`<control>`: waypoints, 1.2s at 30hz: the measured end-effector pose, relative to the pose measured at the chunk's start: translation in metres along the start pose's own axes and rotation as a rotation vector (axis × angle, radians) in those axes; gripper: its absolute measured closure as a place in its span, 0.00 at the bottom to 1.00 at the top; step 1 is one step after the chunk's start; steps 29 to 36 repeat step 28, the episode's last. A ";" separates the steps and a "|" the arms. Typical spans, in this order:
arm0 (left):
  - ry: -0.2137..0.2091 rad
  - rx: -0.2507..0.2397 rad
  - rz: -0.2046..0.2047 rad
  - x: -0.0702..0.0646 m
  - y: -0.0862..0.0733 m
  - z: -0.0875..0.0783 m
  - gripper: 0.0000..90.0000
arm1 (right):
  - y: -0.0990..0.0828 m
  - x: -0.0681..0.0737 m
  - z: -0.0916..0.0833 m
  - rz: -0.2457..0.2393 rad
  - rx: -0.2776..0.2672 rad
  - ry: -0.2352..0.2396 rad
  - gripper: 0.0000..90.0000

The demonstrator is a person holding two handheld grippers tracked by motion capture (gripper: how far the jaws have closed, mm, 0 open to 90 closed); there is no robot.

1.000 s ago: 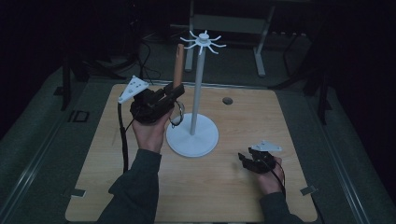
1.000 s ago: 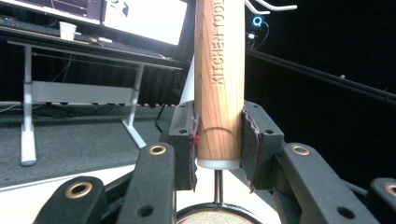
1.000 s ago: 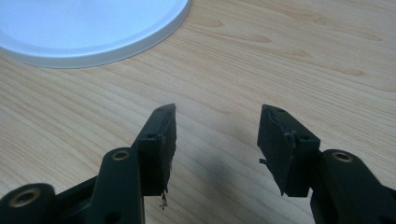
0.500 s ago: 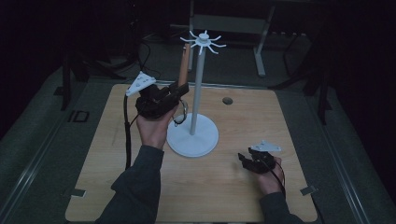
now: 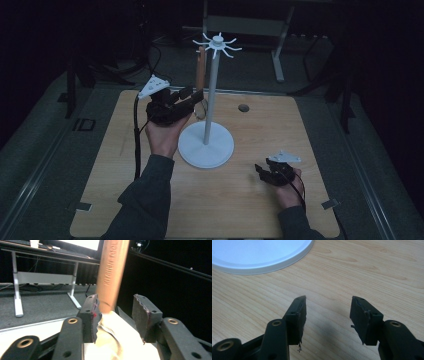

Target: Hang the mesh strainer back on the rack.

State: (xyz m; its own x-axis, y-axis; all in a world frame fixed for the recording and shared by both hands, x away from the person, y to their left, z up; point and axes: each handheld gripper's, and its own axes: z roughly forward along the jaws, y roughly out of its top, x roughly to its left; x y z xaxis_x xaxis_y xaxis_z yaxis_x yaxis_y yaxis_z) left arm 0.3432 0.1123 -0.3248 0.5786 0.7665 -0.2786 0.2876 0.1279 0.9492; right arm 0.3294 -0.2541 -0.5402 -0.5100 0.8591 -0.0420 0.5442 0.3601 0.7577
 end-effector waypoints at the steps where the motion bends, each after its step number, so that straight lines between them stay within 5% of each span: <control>1: 0.004 0.001 -0.006 0.001 0.000 0.000 0.59 | 0.000 0.000 0.000 0.000 0.000 0.000 0.52; 14: 0.025 -0.004 0.009 0.000 -0.003 -0.005 0.55 | 0.000 0.000 0.000 0.000 -0.001 -0.002 0.52; 26: 0.049 0.036 0.095 -0.008 -0.009 -0.008 0.53 | 0.000 -0.001 -0.001 0.002 -0.002 -0.004 0.52; 36: 0.040 0.042 0.091 -0.008 -0.013 -0.009 0.53 | -0.001 -0.002 0.000 -0.002 0.004 -0.009 0.52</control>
